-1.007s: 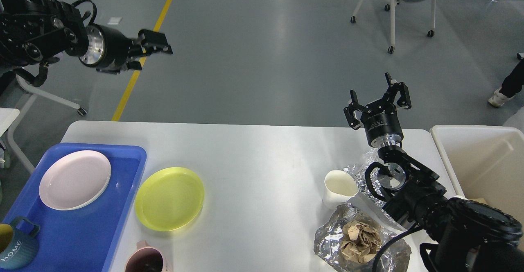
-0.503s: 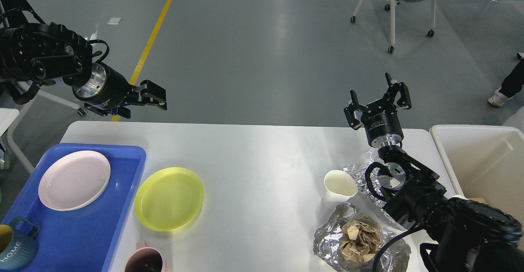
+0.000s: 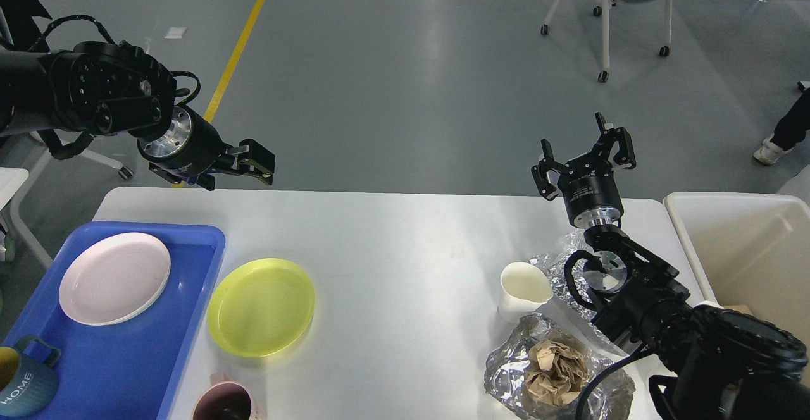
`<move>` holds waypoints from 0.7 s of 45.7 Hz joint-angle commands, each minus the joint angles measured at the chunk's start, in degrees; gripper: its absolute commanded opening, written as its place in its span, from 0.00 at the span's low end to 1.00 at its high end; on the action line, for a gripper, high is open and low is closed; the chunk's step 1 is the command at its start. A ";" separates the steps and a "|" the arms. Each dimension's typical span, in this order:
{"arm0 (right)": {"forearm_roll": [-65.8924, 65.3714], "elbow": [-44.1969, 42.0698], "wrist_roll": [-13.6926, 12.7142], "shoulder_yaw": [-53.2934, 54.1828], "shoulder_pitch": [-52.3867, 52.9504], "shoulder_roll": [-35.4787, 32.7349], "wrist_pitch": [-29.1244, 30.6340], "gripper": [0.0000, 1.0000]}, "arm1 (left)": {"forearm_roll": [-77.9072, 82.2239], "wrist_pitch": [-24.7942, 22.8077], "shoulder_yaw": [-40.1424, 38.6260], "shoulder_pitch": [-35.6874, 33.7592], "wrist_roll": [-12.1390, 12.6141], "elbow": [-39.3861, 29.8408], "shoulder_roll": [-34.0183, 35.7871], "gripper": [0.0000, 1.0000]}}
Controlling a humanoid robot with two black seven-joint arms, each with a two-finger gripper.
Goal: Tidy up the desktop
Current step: 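Swing the left gripper back down toward the blue tray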
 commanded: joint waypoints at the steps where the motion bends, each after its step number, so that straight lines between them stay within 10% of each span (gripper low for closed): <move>1: 0.00 0.03 0.00 -0.01 0.05 -0.08 0.00 1.00 | 0.00 0.01 -0.07 0.16 0.00 0.01 -0.34 0.98; 32: 0.00 0.03 0.00 0.08 0.05 0.01 0.00 1.00 | 0.00 0.01 -0.24 2.19 0.00 0.01 -1.13 0.98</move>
